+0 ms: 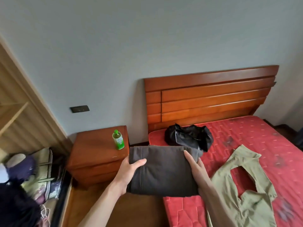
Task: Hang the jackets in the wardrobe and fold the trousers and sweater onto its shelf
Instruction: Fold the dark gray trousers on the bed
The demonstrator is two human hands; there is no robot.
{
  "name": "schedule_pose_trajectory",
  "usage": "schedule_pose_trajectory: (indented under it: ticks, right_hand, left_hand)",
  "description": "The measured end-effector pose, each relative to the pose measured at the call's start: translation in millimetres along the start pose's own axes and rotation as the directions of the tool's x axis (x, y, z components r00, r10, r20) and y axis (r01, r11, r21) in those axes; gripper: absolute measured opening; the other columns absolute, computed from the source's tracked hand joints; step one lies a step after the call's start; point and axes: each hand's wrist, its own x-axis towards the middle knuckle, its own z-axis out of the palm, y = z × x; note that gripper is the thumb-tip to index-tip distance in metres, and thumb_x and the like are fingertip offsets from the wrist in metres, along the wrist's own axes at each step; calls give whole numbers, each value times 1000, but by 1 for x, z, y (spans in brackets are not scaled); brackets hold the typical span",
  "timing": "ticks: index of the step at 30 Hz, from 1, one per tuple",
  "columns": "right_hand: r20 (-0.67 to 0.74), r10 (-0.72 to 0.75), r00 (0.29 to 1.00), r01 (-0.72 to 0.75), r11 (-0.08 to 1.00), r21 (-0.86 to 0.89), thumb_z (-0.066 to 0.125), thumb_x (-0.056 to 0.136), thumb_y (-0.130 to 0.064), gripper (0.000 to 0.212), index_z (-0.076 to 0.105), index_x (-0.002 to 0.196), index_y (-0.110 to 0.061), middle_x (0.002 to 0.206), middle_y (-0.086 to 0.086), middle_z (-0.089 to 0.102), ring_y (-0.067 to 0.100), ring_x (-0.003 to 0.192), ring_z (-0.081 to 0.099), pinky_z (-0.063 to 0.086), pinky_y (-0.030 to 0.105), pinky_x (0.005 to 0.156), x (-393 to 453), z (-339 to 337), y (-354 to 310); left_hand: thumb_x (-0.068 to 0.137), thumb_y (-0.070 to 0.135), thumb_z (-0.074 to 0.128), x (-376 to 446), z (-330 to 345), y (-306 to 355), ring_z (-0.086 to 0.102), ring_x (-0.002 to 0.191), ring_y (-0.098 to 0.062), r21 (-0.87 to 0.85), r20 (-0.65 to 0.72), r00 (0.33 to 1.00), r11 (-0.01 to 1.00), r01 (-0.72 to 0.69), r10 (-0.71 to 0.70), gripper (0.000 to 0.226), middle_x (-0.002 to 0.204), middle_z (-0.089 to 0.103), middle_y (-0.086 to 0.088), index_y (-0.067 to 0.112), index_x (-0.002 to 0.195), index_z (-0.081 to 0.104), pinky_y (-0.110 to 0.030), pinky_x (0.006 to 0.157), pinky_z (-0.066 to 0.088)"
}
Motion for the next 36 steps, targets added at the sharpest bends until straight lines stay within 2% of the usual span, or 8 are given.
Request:
schedule_pose_trajectory:
  ticks: [2,5,9,14,21,27,32,36]
  right_hand:
    - [77,-16,997,16,1000,-6,82,84,-49,51,65,128,-30,117,-6,78,11,107,75,59,38,97,13,35,-1]
    - [183,-45,982,57,997,-58,89,69,-61,72,62,131,-34,117,-12,77,7,108,74,60,27,88,30,78,-2]
    - [280,-75,957,123,980,-156,90,64,-67,84,59,134,-32,122,-11,75,8,113,72,56,33,99,52,130,-6]
    - [338,-120,934,187,967,-175,89,70,-54,65,62,125,-33,111,-16,78,1,100,74,55,10,73,89,200,-23]
    - [479,-76,875,162,977,-140,87,83,-35,60,60,135,-27,115,-10,78,9,104,75,62,24,81,160,306,-48]
    - [622,-29,782,154,977,-148,87,82,-36,54,61,128,-30,111,-8,79,11,97,77,62,23,73,225,400,-71]
    - [737,21,675,155,973,-170,85,74,-50,69,57,135,-31,121,-4,75,16,102,75,63,39,89,253,474,-74]
    - [803,50,594,175,966,-190,83,69,-60,72,57,131,-37,117,-10,74,8,93,75,60,18,65,250,529,-69]
  left_hand:
    - [88,38,80,15,-29,9,76,98,-15,-44,-38,999,999,-19,17,33,109,78,10,34,119,67,-32,78,63]
    - [90,31,79,35,-69,21,77,91,-10,-99,-76,996,994,-45,38,30,100,79,12,31,117,67,-25,66,61]
    - [90,32,79,55,-114,33,77,92,-13,-134,-130,990,989,-68,50,36,102,79,9,30,123,66,-30,69,63]
    - [88,36,82,81,-164,49,78,98,-19,-206,-204,979,977,-59,16,45,112,79,2,24,128,66,-38,80,64]
    - [70,50,91,123,-237,79,75,110,-22,-267,-239,971,962,-57,-9,54,120,78,-1,32,119,77,-41,87,61]
    - [71,49,86,167,-275,107,74,111,-20,-251,-491,870,950,-187,41,63,120,78,1,25,128,71,-42,98,57]
    - [89,33,81,177,-306,126,75,101,-8,-211,-652,755,939,-271,71,27,113,79,10,35,115,75,-23,79,59]
    - [90,35,79,170,-336,127,74,101,-7,-215,-759,649,926,-311,42,33,113,78,14,33,122,70,-25,80,58]
